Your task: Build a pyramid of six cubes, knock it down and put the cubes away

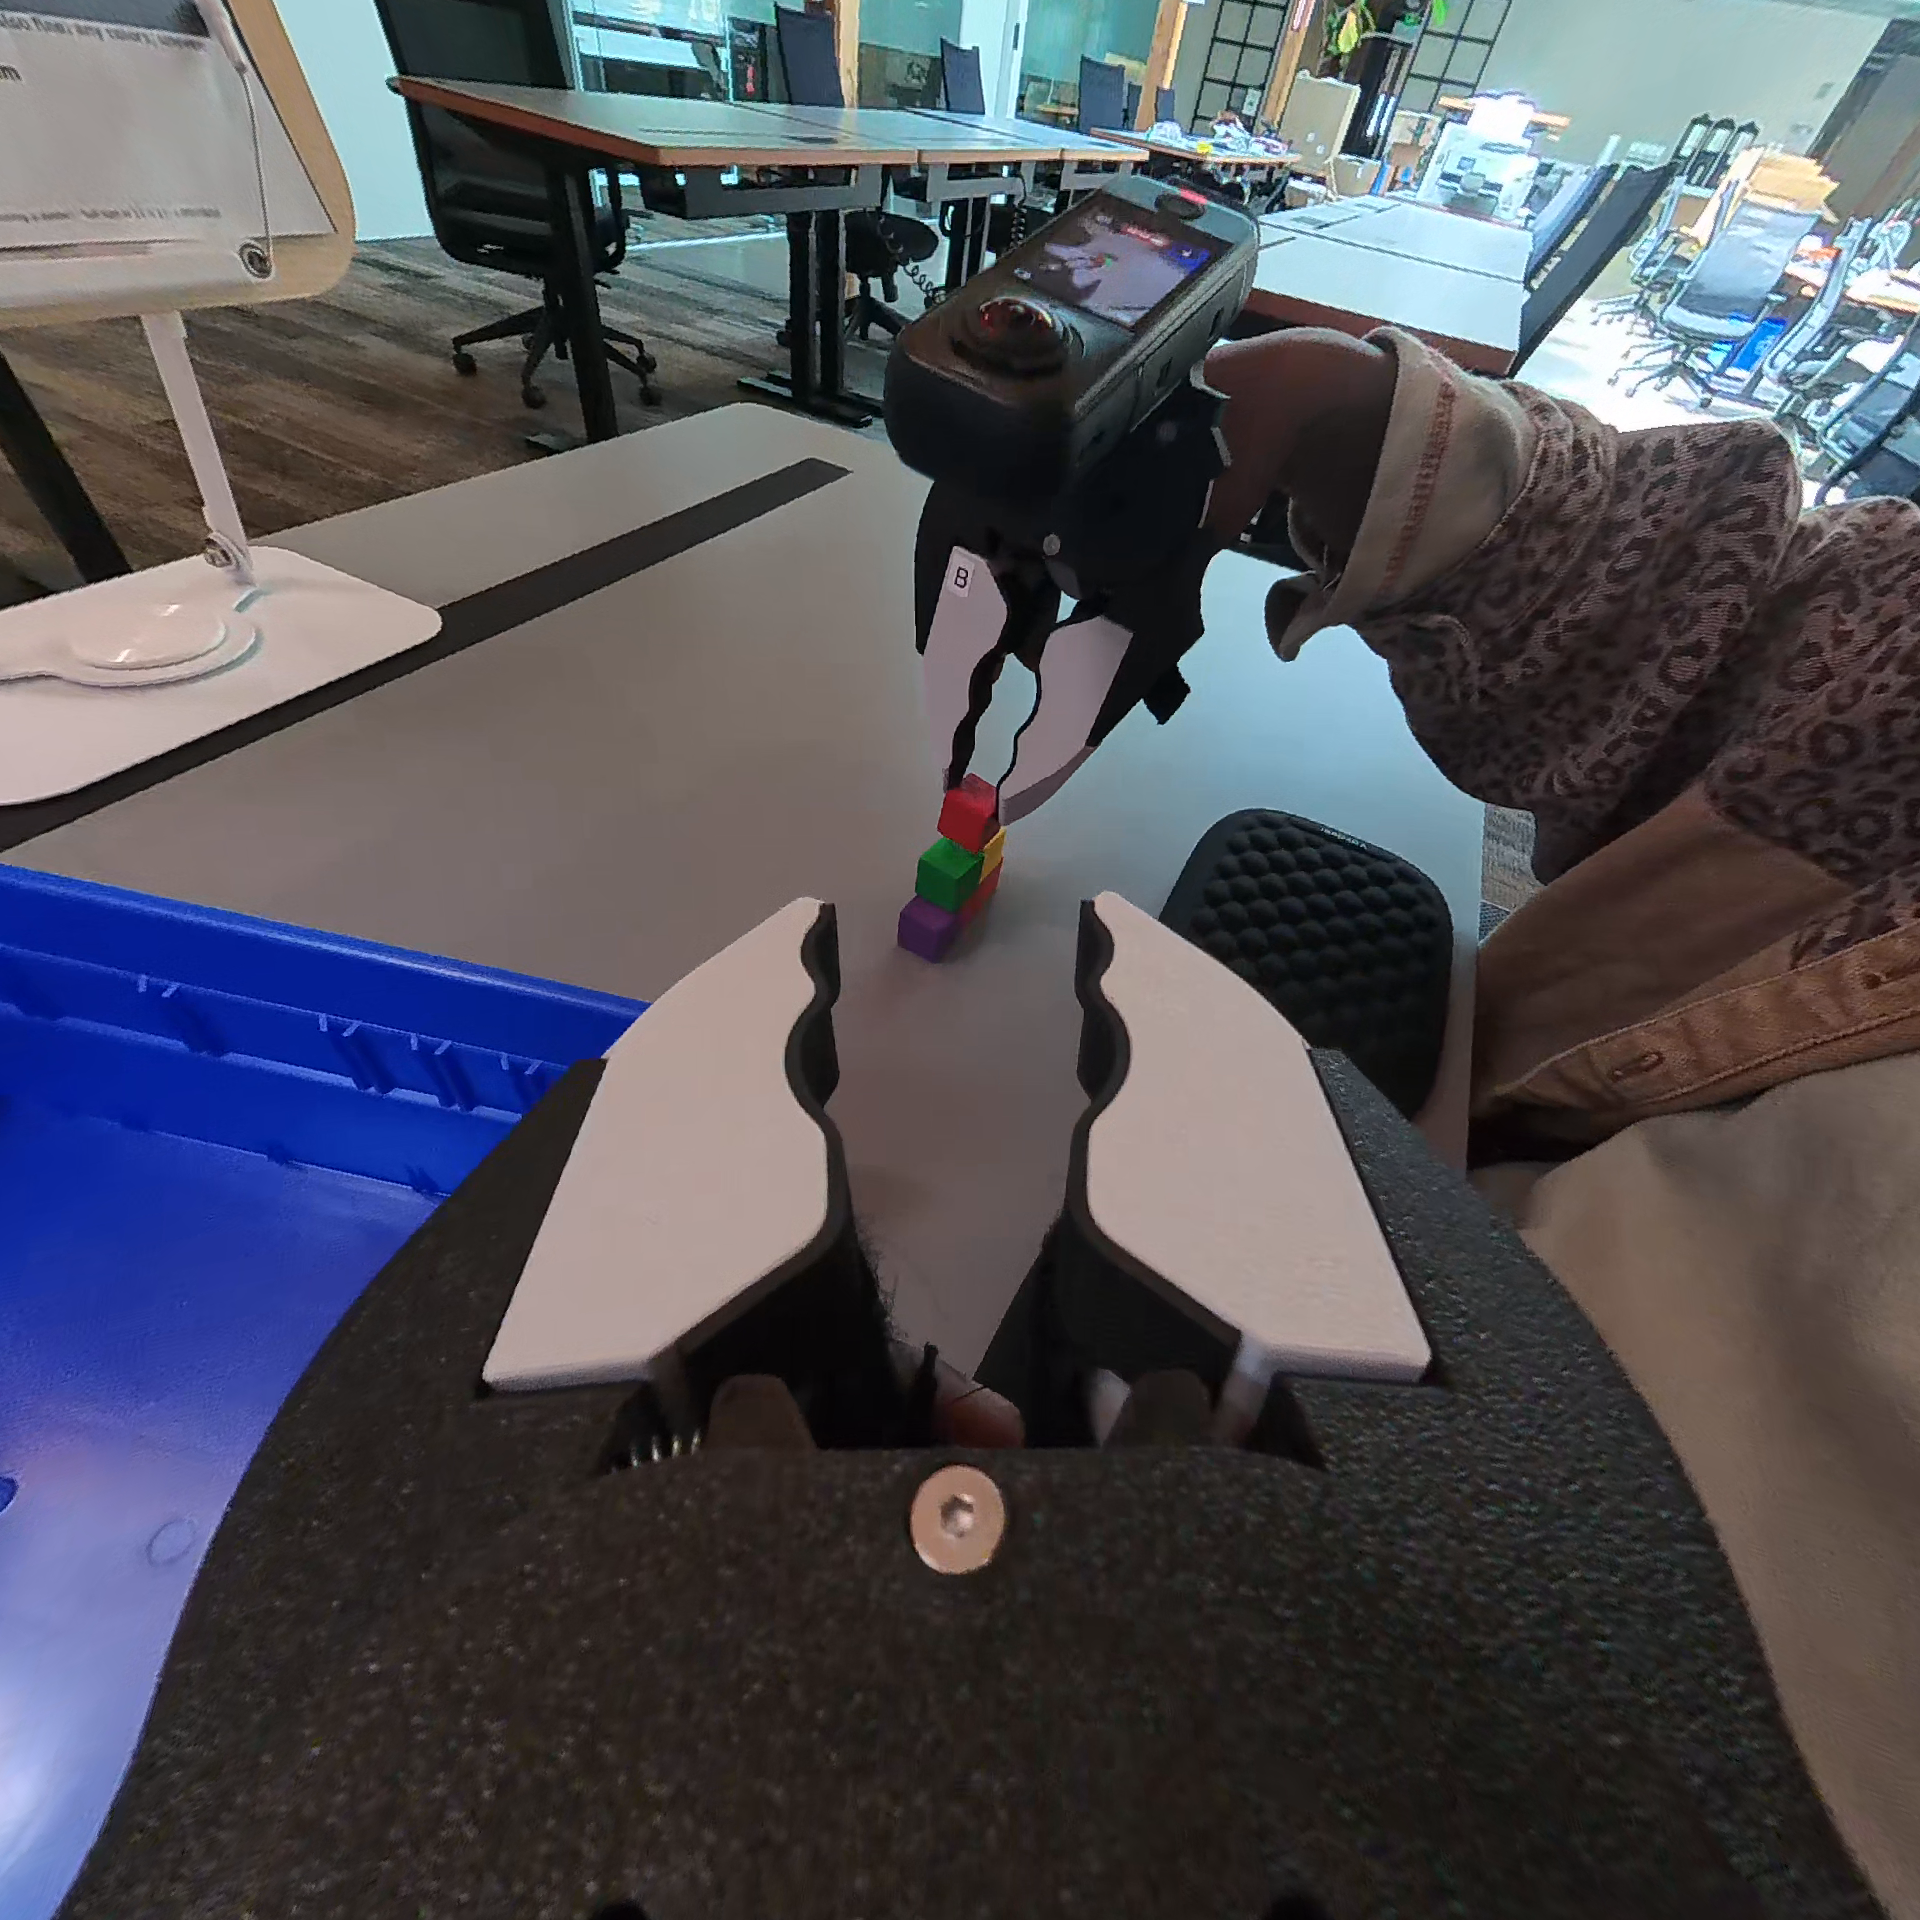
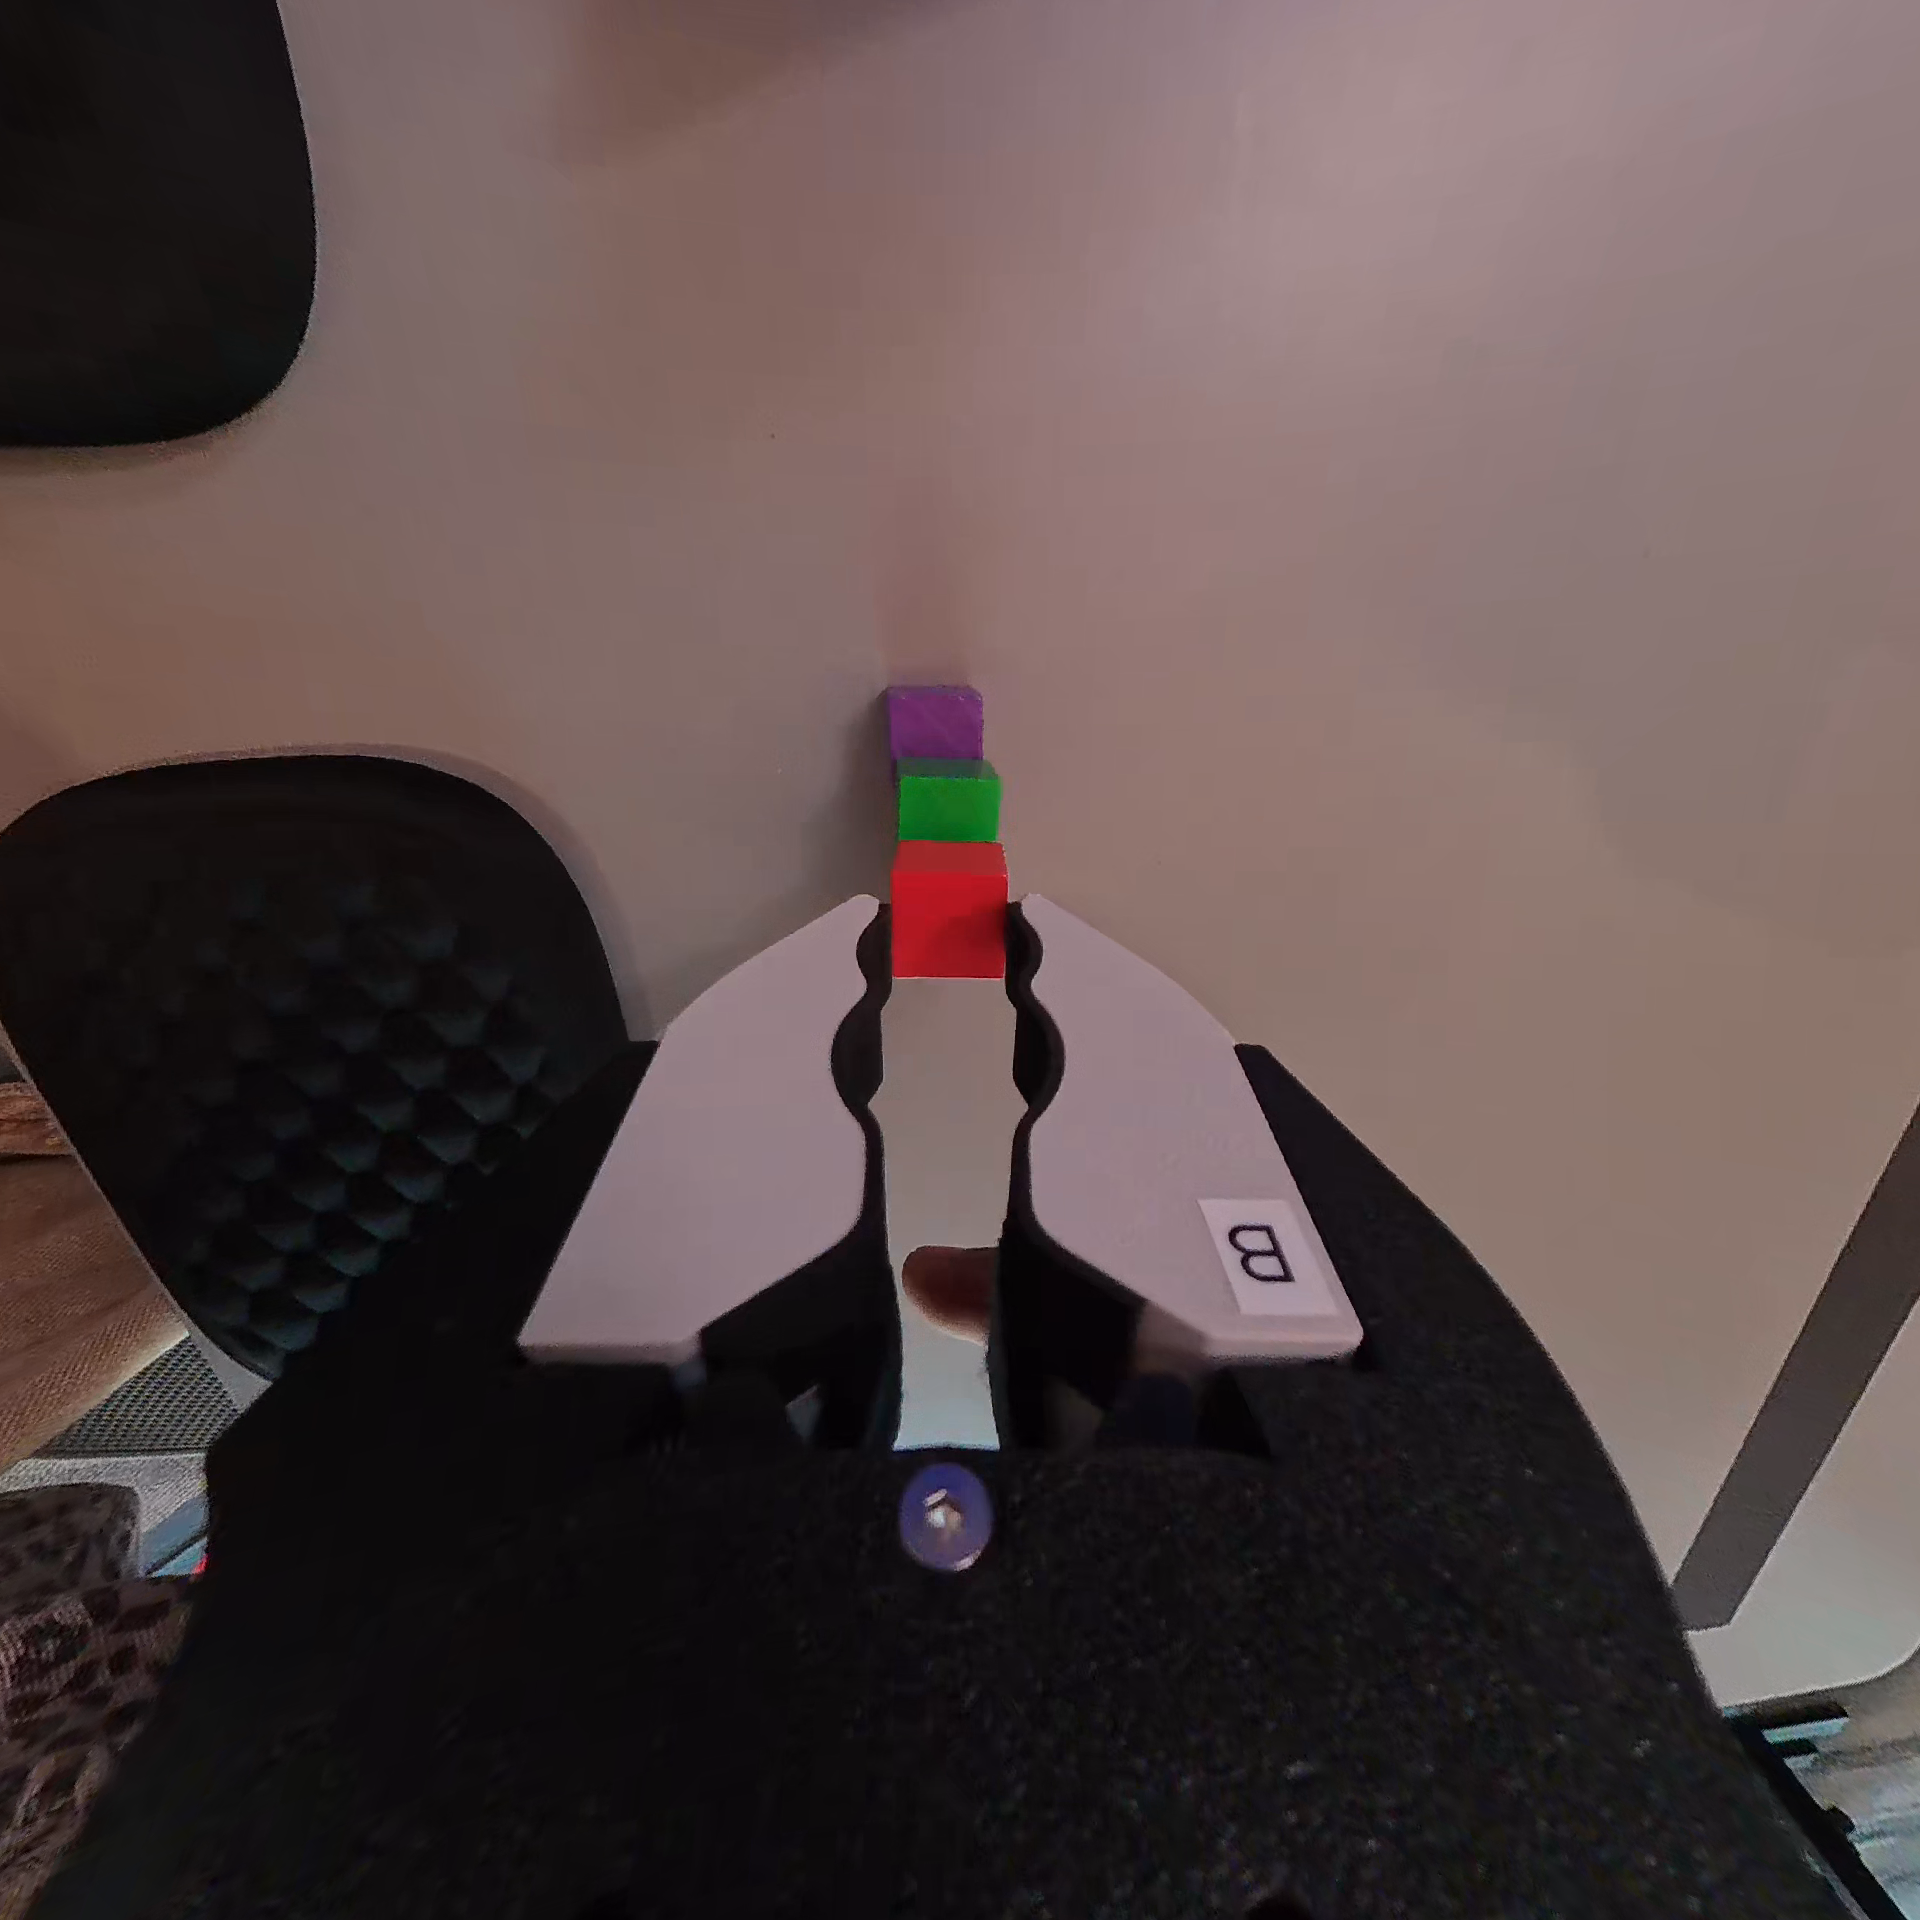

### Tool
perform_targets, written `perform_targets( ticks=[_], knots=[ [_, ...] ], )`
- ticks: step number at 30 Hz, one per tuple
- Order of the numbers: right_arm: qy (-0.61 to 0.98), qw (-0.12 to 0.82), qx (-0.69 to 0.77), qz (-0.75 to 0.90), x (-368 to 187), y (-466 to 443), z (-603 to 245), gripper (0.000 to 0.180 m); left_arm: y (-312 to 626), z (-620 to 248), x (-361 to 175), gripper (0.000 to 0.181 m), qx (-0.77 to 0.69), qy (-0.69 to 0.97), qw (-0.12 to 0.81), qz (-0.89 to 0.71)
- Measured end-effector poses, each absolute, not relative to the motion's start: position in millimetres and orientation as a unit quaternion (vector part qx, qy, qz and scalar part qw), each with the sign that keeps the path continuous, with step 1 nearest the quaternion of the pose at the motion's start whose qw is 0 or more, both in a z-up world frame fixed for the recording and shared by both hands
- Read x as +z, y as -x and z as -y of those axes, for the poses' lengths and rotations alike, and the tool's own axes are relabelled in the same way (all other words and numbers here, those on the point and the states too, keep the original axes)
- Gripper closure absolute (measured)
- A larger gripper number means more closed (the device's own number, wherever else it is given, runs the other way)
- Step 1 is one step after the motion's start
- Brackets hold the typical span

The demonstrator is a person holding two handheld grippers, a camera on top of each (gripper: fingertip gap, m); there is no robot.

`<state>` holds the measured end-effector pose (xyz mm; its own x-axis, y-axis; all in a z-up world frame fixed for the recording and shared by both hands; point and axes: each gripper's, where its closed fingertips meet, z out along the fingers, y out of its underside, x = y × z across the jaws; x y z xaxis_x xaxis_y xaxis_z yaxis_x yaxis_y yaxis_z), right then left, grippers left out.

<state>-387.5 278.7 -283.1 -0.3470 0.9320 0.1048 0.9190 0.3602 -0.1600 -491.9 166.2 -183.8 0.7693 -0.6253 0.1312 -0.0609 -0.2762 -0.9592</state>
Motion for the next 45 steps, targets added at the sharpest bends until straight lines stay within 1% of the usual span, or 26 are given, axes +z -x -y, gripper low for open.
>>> perform_targets(
  ticks=[15,20,24,27,29,30,34,35,36,38,41,42,45],
  knots=[
    [0.565,0.09,0.03,0.82,-287.7,390.2,-279.9,0.159,492.1,-167.7,-189.9,0.137,-0.252,0.764,0.548,-0.23],
    [0.561,0.097,0.032,0.821,-286.9,390.3,-279.1,0.154,491.8,-168.9,-192.2,0.137,-0.252,0.767,0.543,-0.231],
    [0.561,0.104,0.029,0.82,-287.5,392.1,-280.6,0.154,491.4,-170.2,-193.0,0.137,-0.25,0.768,0.542,-0.231],
    [0.572,0.142,0.049,0.806,-275.8,396.0,-282.9,0.151,494.7,-172.0,-192.4,0.135,-0.239,0.771,0.546,-0.225],
    [0.595,0.201,0.091,0.773,-259.3,400.4,-281.8,0.149,500.9,-176.4,-192.0,0.126,-0.22,0.778,0.551,-0.208],
    [0.608,0.233,0.118,0.75,-250.9,401.2,-280.0,0.145,506.1,-179.8,-192.6,0.118,-0.204,0.785,0.553,-0.192],
    [0.671,0.365,0.167,0.623,-229.6,386.3,-284.8,0.101,544.6,-187.7,-211.8,0.085,-0.081,0.845,0.52,-0.092],
    [0.689,0.392,0.17,0.585,-227.2,379.9,-286.8,0.094,551.5,-187.6,-215.5,0.082,-0.05,0.854,0.512,-0.073],
    [0.706,0.417,0.173,0.546,-225.7,373.0,-288.2,0.085,557.5,-187.6,-217.1,0.075,-0.022,0.858,0.51,-0.054],
    [0.73,0.454,0.183,0.477,-224.0,358.3,-289.7,0.077,562.7,-187.4,-216.0,0.064,0.017,0.853,0.52,-0.028],
    [0.751,0.472,0.199,0.417,-228.2,342.3,-284.0,0.063,562.5,-186.1,-218.6,0.042,0.05,0.847,0.53,0.0],
    [0.758,0.477,0.191,0.403,-229.5,337.2,-283.6,0.054,562.0,-185.3,-220.5,0.035,0.058,0.847,0.529,0.009],
    [0.769,0.493,0.174,0.368,-228.9,328.5,-277.2,0.045,553.9,-181.8,-222.1,0.035,0.064,0.842,0.535,0.025]
  ],
)
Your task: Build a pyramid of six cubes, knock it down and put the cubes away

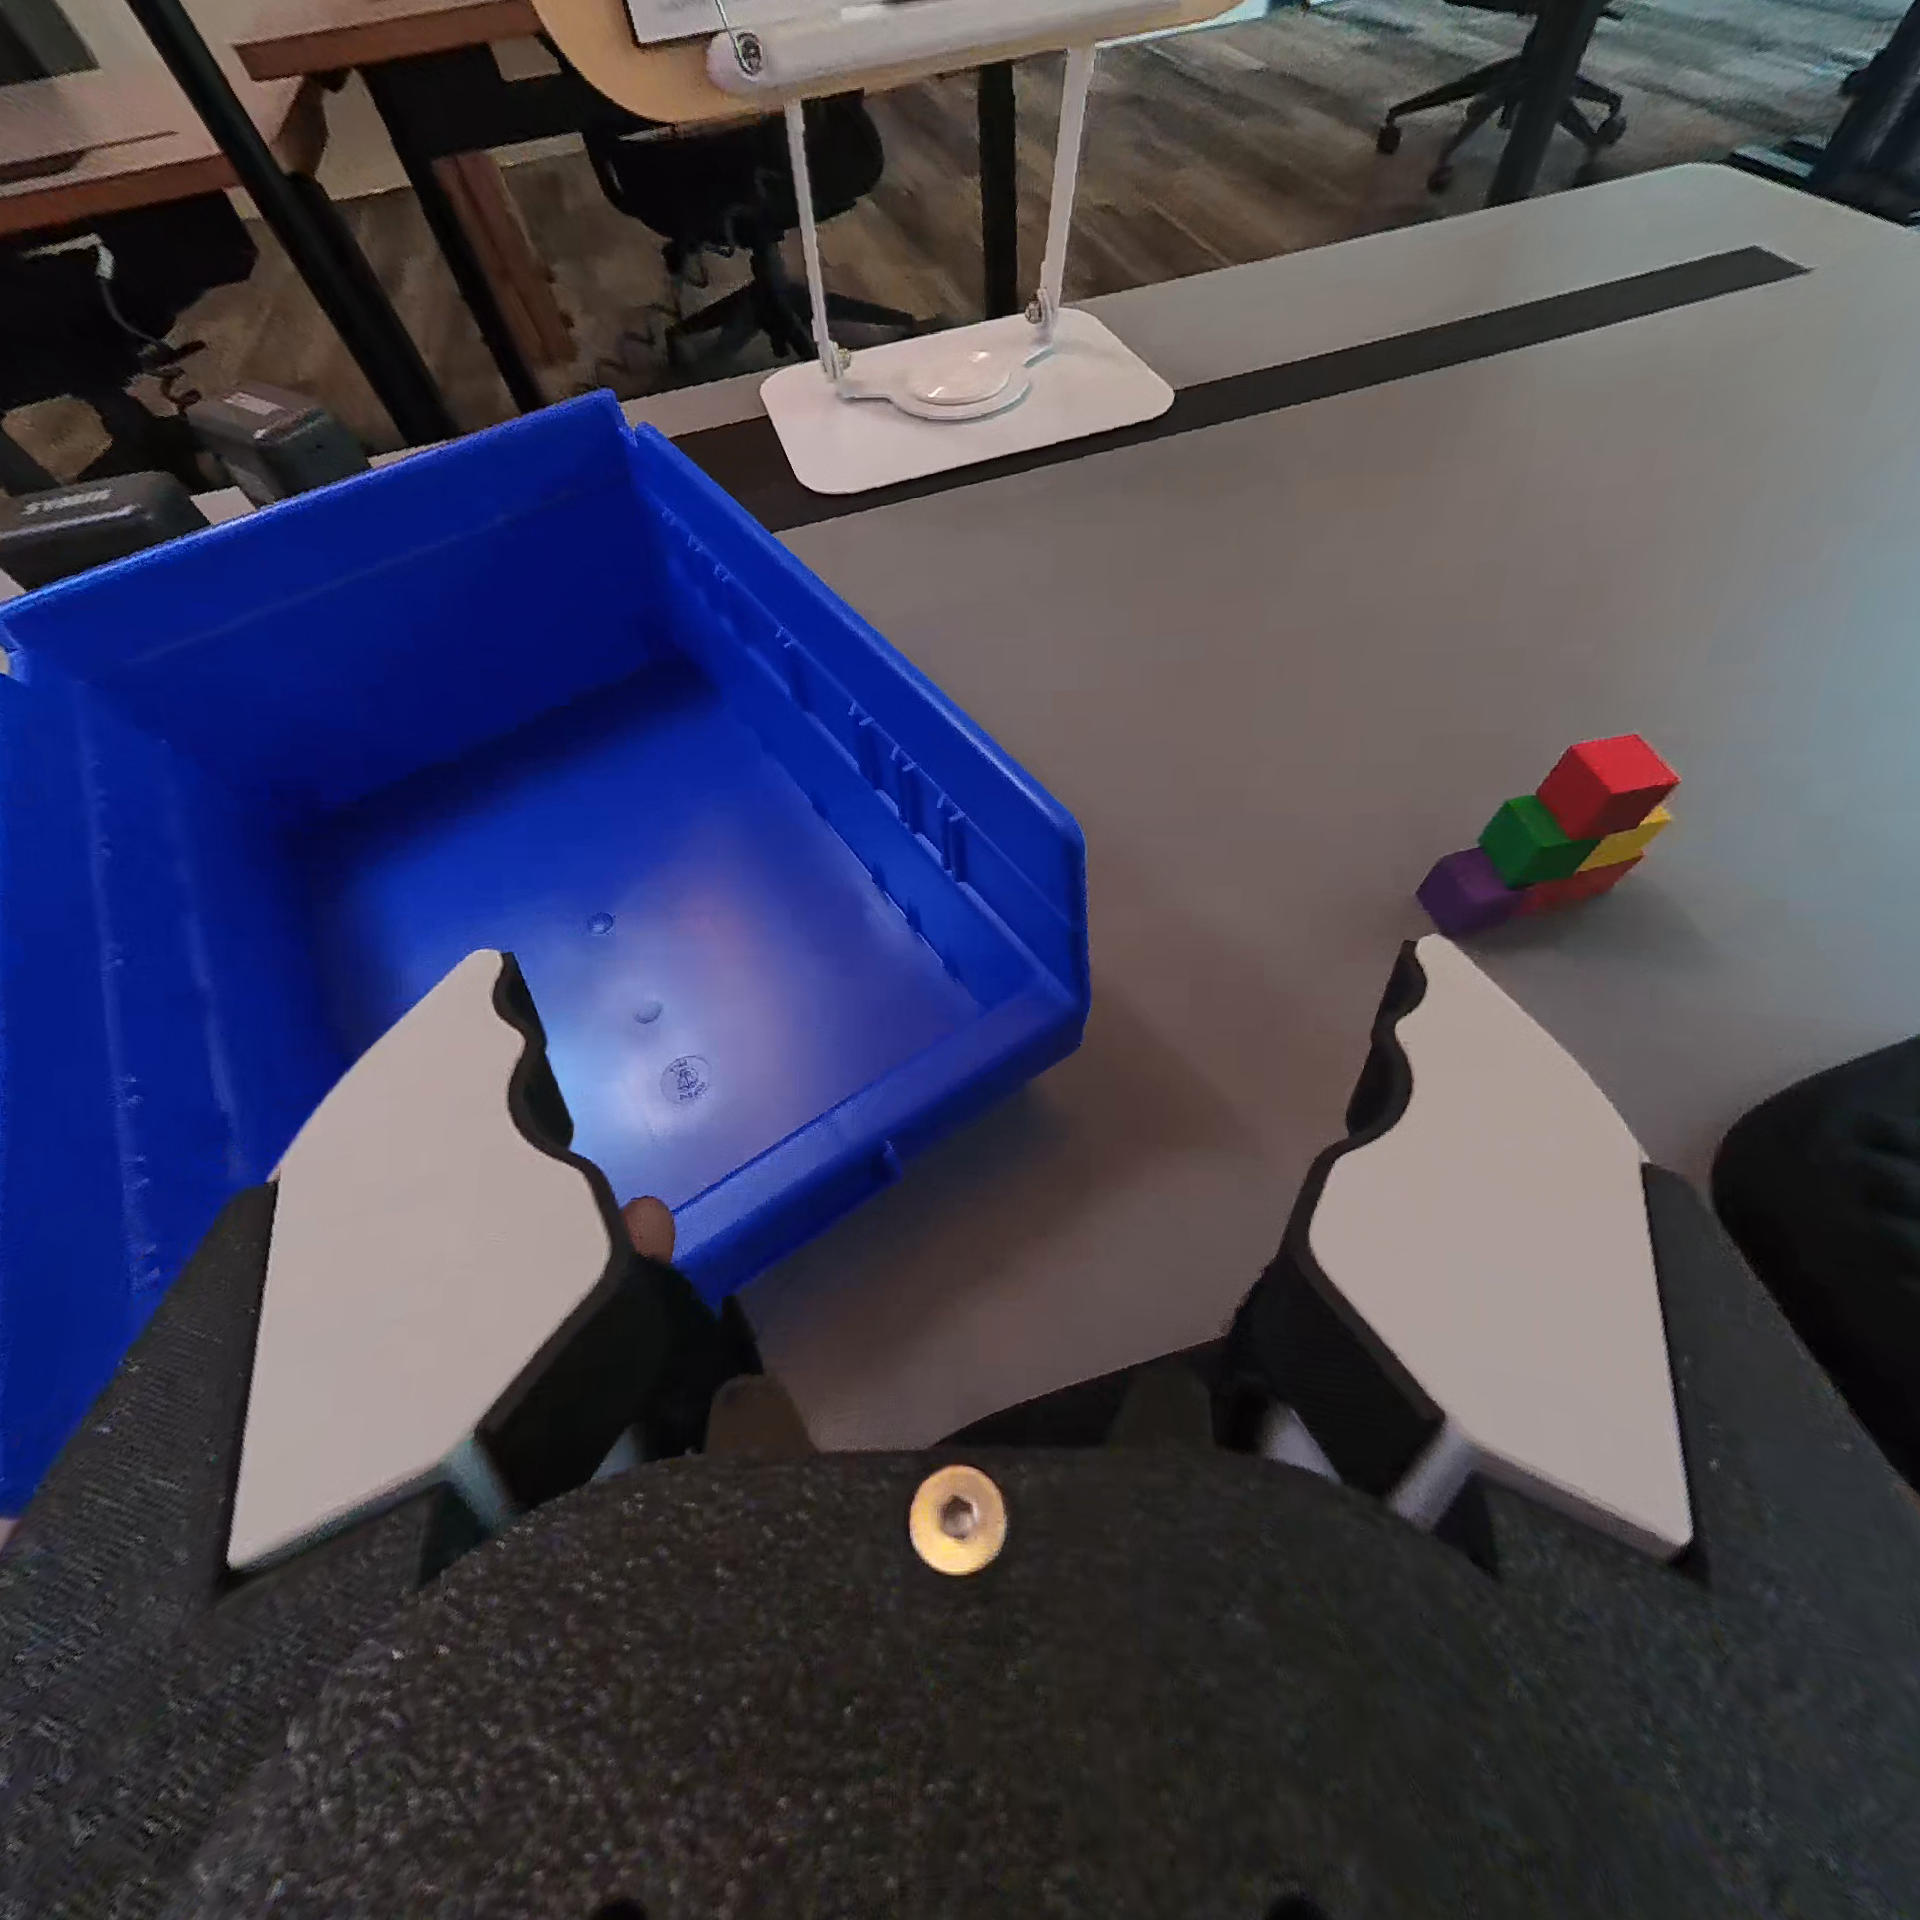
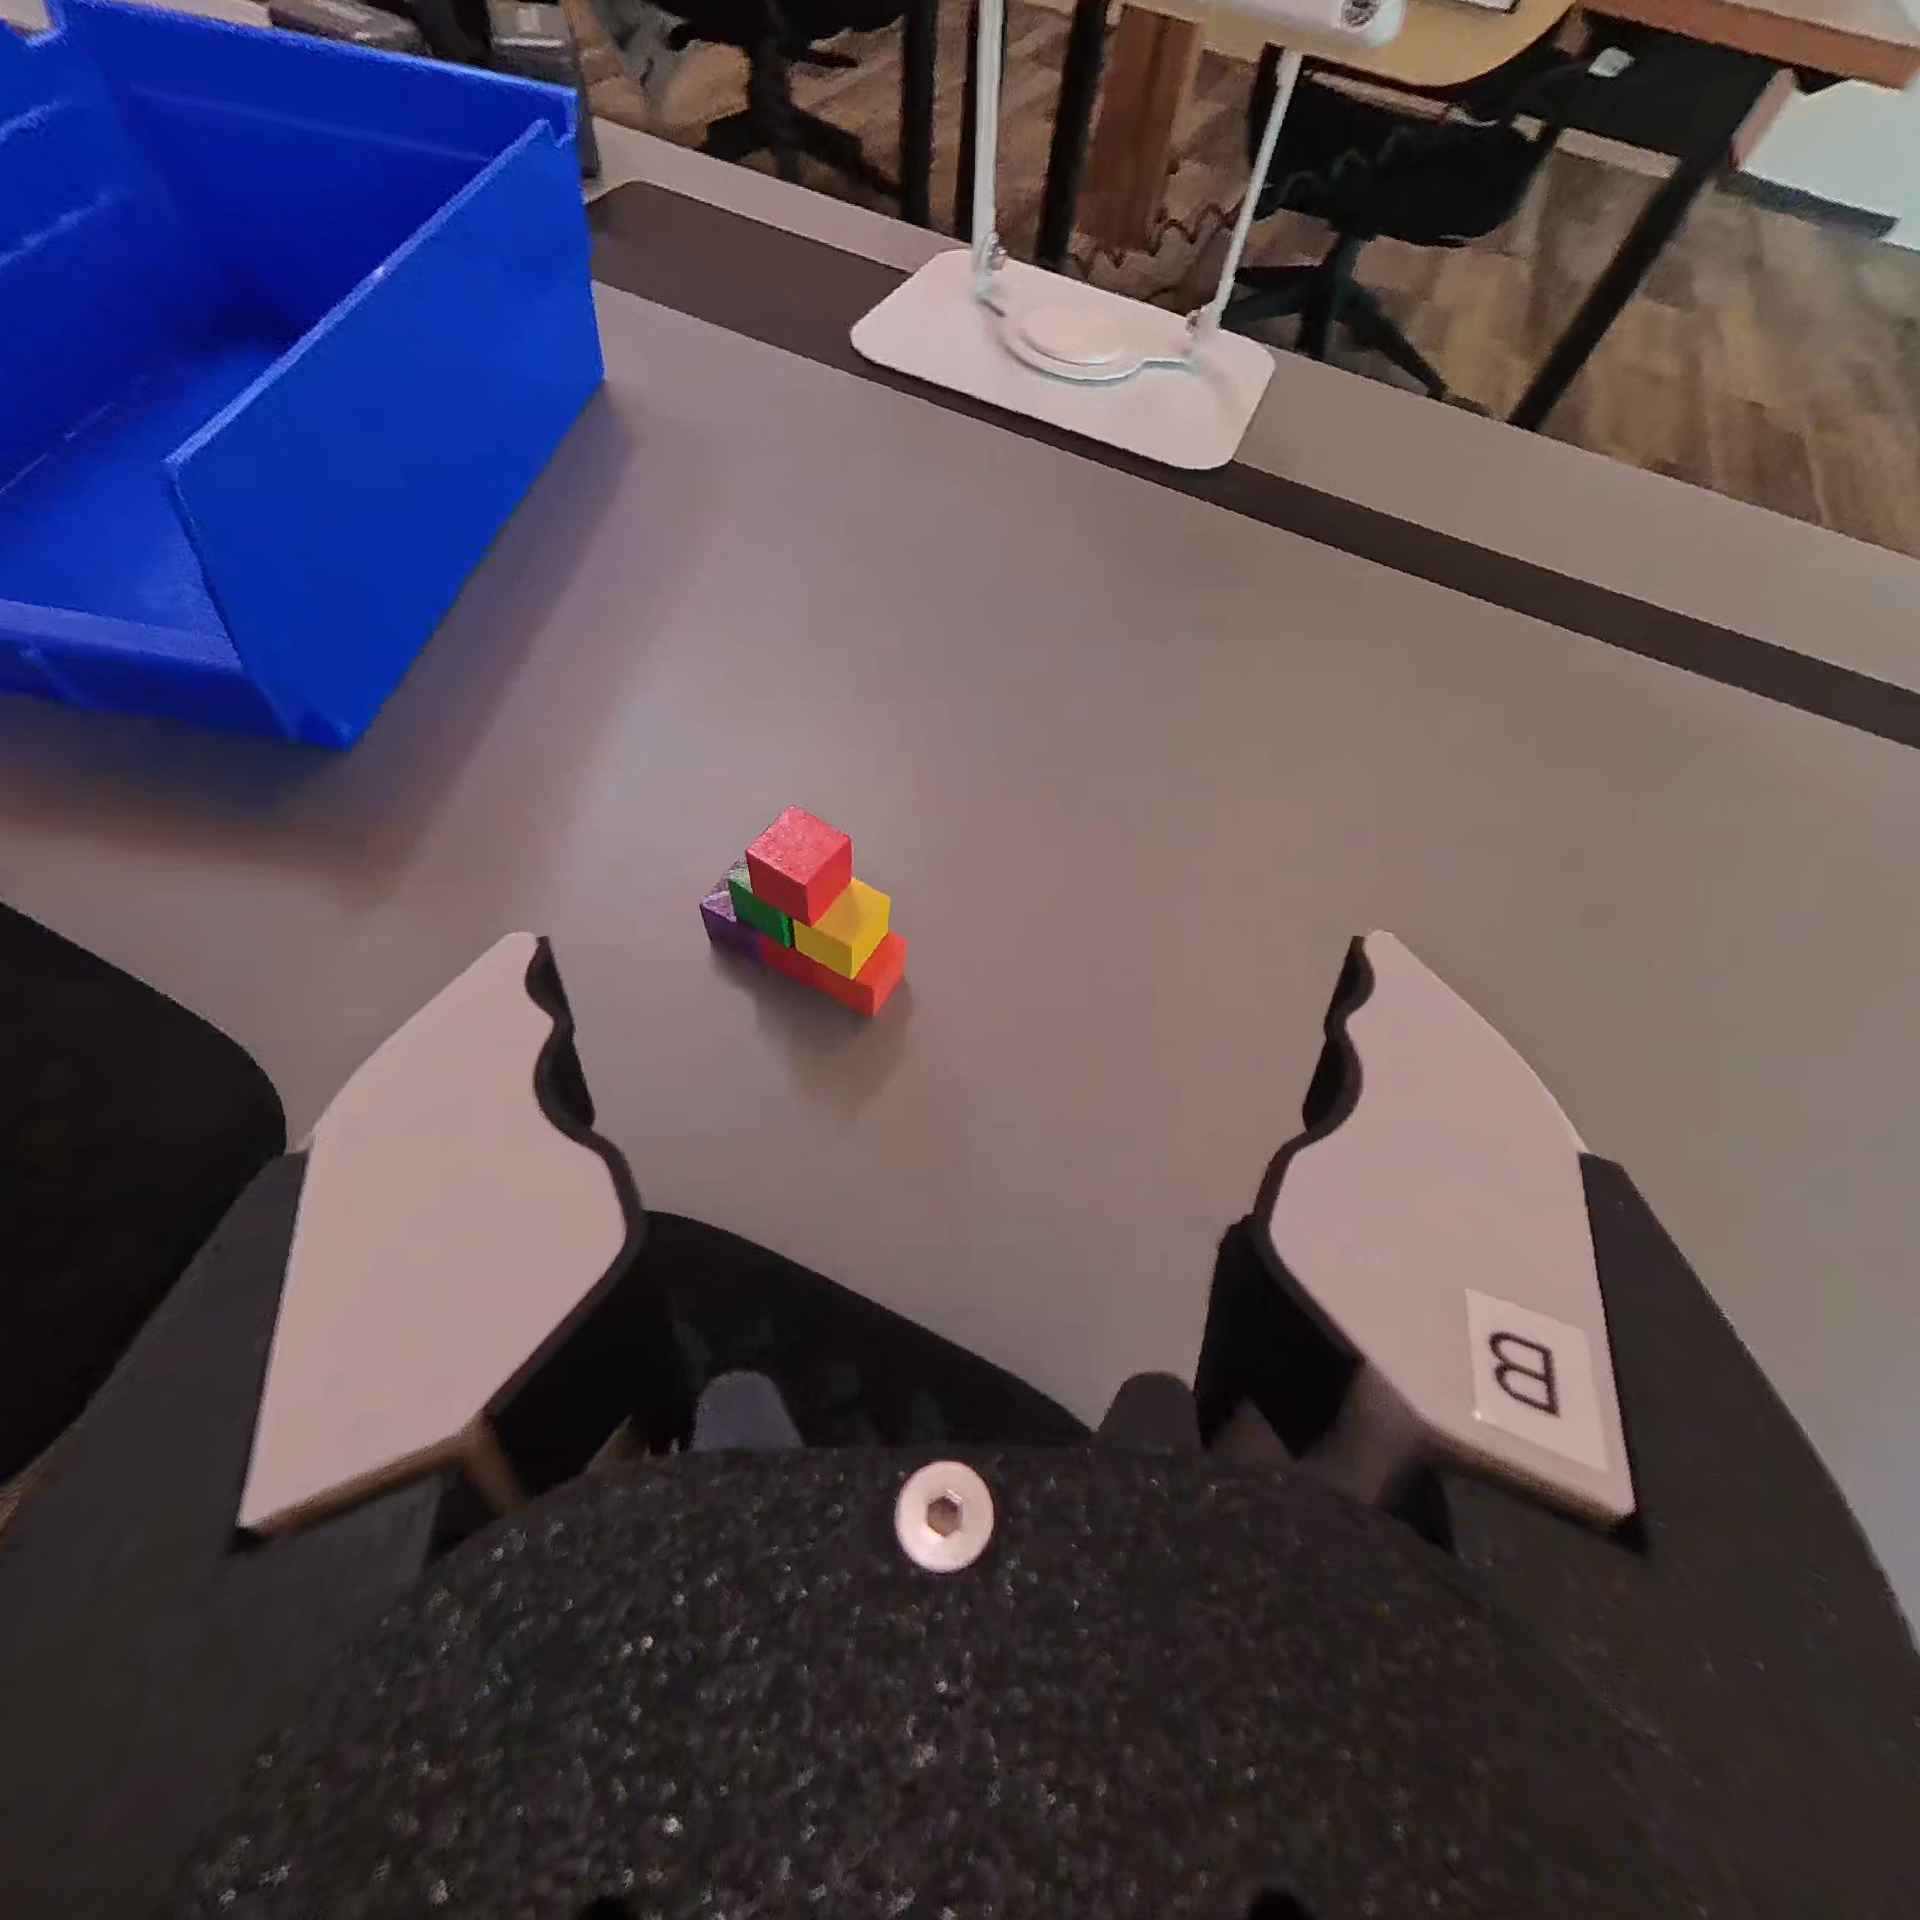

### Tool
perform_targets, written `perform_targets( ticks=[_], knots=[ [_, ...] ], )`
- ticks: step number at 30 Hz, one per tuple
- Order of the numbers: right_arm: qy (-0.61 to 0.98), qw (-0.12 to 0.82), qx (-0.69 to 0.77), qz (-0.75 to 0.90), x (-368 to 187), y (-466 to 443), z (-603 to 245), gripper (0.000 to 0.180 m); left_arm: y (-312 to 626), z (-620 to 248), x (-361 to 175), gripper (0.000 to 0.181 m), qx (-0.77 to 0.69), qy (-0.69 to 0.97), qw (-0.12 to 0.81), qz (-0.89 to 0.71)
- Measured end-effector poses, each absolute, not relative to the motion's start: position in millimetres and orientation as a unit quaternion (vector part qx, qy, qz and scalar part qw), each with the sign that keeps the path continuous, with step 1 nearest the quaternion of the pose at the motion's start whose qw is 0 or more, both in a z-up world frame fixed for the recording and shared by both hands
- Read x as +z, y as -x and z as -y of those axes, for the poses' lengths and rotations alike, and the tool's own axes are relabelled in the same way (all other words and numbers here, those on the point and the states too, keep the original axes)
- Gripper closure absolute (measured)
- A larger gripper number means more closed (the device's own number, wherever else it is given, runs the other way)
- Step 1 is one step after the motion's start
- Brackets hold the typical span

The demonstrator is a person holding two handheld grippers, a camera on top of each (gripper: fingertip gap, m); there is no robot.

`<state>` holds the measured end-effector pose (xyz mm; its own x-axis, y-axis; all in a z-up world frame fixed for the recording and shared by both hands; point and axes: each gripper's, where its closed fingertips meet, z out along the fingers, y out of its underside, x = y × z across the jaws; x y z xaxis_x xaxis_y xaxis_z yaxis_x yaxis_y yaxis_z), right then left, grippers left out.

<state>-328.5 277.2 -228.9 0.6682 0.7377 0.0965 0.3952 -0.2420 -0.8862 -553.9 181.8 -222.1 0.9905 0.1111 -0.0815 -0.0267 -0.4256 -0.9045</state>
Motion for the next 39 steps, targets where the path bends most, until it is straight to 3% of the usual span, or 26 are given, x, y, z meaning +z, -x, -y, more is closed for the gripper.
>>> perform_targets(
  ticks=[22,24,25,26,27,28,29,30,35,39],
  knots=[
    [0.781,0.499,0.162,0.337,-233.1,316.7,-243.9,0.041,529.4,-170.5,-227.5,0.035,0.085,0.845,0.528,0.008],
    [0.779,0.501,0.166,0.339,-231.1,317.9,-240.1,0.043,529.6,-171.0,-230.6,0.042,0.088,0.848,0.523,0.003],
    [0.775,0.503,0.171,0.342,-228.6,320.2,-237.7,0.05,527.3,-171.2,-232.5,0.068,0.087,0.85,0.52,-0.009],
    [0.766,0.505,0.182,0.353,-225.2,324.7,-234.5,0.069,521.6,-170.7,-233.9,0.117,0.081,0.85,0.52,-0.035],
    [0.751,0.51,0.197,0.369,-218.9,327.9,-226.8,0.098,515.3,-169.9,-233.4,0.171,0.074,0.846,0.525,-0.062],
    [0.737,0.518,0.21,0.381,-212.8,332.3,-219.9,0.132,512.0,-169.7,-233.6,0.181,0.075,0.843,0.528,-0.074],
    [0.721,0.526,0.218,0.394,-206.8,336.3,-212.8,0.174,511.5,-169.2,-236.2,0.181,0.085,0.847,0.518,-0.085],
    [0.712,0.532,0.226,0.399,-201.1,340.1,-207.0,0.18,511.7,-168.0,-240.3,0.181,0.1,0.853,0.503,-0.096],
    [0.574,0.524,0.369,0.51,-156.4,393.8,-115.3,0.18,522.0,-173.6,-257.2,0.181,0.194,0.867,0.44,-0.13],
    [0.492,0.511,0.382,0.592,-144.9,426.8,-56.0,0.18,523.6,-178.4,-269.6,0.181,0.253,0.87,0.394,-0.158]
  ],
)
